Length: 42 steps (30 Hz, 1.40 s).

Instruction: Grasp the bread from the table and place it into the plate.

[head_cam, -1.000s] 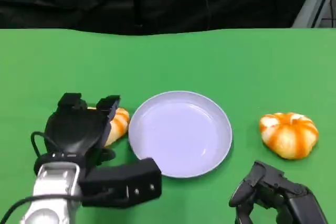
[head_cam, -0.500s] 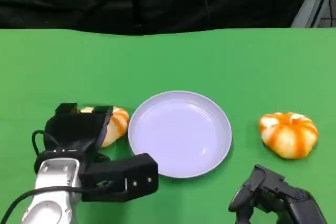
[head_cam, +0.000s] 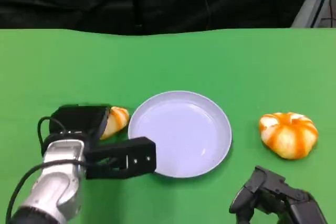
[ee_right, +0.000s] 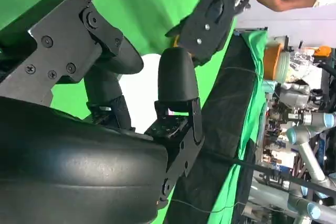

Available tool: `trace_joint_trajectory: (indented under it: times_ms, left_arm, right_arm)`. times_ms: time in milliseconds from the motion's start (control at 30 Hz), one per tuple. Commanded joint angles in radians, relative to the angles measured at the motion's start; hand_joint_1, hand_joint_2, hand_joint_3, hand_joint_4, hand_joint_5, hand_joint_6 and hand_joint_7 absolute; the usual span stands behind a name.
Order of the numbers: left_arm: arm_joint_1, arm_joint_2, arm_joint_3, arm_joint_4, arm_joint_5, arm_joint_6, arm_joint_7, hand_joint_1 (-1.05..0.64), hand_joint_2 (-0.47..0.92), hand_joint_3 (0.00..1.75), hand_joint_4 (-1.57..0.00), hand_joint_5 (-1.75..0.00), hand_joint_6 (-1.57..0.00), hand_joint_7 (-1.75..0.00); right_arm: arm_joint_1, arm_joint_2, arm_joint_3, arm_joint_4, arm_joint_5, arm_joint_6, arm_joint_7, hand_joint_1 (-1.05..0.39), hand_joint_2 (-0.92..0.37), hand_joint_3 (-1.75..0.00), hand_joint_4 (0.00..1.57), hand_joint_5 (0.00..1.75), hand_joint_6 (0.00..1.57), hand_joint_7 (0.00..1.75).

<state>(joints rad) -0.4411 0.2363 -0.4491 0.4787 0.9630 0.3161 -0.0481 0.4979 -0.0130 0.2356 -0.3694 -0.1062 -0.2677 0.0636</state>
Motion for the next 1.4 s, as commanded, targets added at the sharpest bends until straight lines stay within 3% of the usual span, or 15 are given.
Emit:
trace_joint_trajectory:
  times_ms: [33, 100, 133, 167, 200, 267, 633, 667, 700, 767, 1000, 1067, 1200, 1400]
  left_arm:
    - [0.006, 0.032, -0.004, 0.067, -0.047, -0.086, 0.092, -0.33, 0.9, 0.01, -0.49, -0.37, -0.52, -0.04]
    - [0.018, 0.045, 0.007, 0.095, -0.073, -0.172, 0.193, -0.31, 0.9, 0.01, -0.5, -0.37, -0.53, -0.04]
    - [0.029, 0.055, 0.015, 0.112, -0.091, -0.239, 0.274, -0.25, 0.9, 0.03, -0.8, -0.93, -0.8, -0.49]
    - [0.042, 0.065, 0.024, 0.12, -0.107, -0.293, 0.341, -0.19, 0.91, 0.07, -0.92, -1.41, -0.77, -1.2]
    - [0.049, 0.071, 0.028, 0.128, -0.117, -0.328, 0.384, -0.17, 0.91, 0.08, -0.95, -1.57, -0.74, -1.47]
    - [0.064, 0.081, 0.033, 0.112, -0.129, -0.351, 0.422, -0.15, 0.92, 0.11, -0.93, -1.71, -0.7, -1.69]
    - [0.168, 0.137, 0.058, -0.08, -0.085, -0.328, 0.543, -0.13, 0.84, 0.2, -0.9, -1.75, -0.71, -1.75]
    - [0.187, 0.146, 0.066, -0.122, -0.075, -0.317, 0.545, -0.16, 0.76, 0.39, -0.9, -1.75, -0.7, -1.75]
    - [0.202, 0.153, 0.072, -0.153, -0.068, -0.307, 0.545, -0.17, 0.61, 0.72, -0.9, -1.75, -0.7, -1.75]
    - [0.232, 0.162, 0.081, -0.234, -0.036, -0.274, 0.543, -0.18, 0.48, 0.91, -0.9, -1.75, -0.69, -1.75]
    - [0.27, 0.163, 0.094, -0.38, 0.005, -0.255, 0.527, -0.19, 0.38, 1.01, -0.92, -1.75, -0.7, -1.75]
    - [0.267, 0.159, 0.092, -0.397, 0.008, -0.267, 0.532, -0.19, 0.37, 1.02, -0.93, -1.75, -0.7, -1.75]
    - [0.238, 0.132, 0.08, -0.419, -0.012, -0.32, 0.522, -0.16, 0.31, 1.26, -0.95, -1.75, -0.74, -1.75]
    - [0.212, 0.106, 0.073, -0.412, -0.034, -0.372, 0.489, -0.17, 0.3, 1.3, -0.95, -1.75, -0.74, -1.75]
  right_arm:
    - [0.005, -0.008, -0.003, -0.006, 0.005, -0.002, -0.004, -0.05, -0.37, -1.32, 0.65, 1.68, 0.67, 1.46]
    - [0.004, -0.008, -0.001, -0.005, 0.004, -0.005, -0.004, -0.05, -0.37, -1.32, 0.65, 1.68, 0.67, 1.46]
    - [0.003, -0.008, 0.001, -0.004, 0.004, -0.006, -0.003, -0.04, -0.37, -1.32, 0.65, 1.68, 0.66, 1.46]
    - [0.002, -0.008, 0.002, -0.003, 0.003, -0.006, -0.003, -0.04, -0.37, -1.32, 0.65, 1.69, 0.66, 1.46]
    - [0.001, -0.008, 0.003, -0.003, 0.003, -0.006, -0.004, -0.04, -0.37, -1.32, 0.64, 1.69, 0.66, 1.47]
    - [0.0, -0.009, 0.001, -0.004, 0.0, 0.0, -0.006, -0.04, -0.37, -1.33, 0.64, 1.69, 0.66, 1.47]
    - [-0.004, -0.011, -0.005, 0.001, 0.012, 0.002, -0.001, -0.04, -0.38, -1.31, 0.64, 1.68, 0.66, 1.46]
    - [-0.006, -0.011, -0.005, 0.004, 0.011, -0.001, -0.001, -0.04, -0.38, -1.31, 0.65, 1.69, 0.66, 1.46]
    - [-0.008, -0.011, -0.005, 0.006, 0.01, -0.002, -0.001, -0.03, -0.38, -1.31, 0.65, 1.69, 0.67, 1.47]
    - [-0.011, -0.013, -0.006, 0.01, 0.012, -0.005, 0.001, -0.03, -0.38, -1.32, 0.65, 1.69, 0.66, 1.47]
    - [-0.017, -0.014, -0.004, 0.016, 0.01, -0.008, 0.0, -0.01, -0.38, -1.33, 0.65, 1.69, 0.66, 1.47]
    - [-0.018, -0.014, -0.004, 0.018, 0.009, -0.01, -0.001, 0.0, -0.38, -1.33, 0.65, 1.69, 0.66, 1.47]
    - [-0.019, -0.011, 0.0, 0.016, 0.006, -0.003, -0.003, -0.01, -0.38, -1.34, 0.65, 1.68, 0.67, 1.46]
    - [-0.021, -0.011, 0.001, 0.02, -0.002, -0.01, -0.008, -0.01, -0.37, -1.34, 0.65, 1.68, 0.67, 1.46]
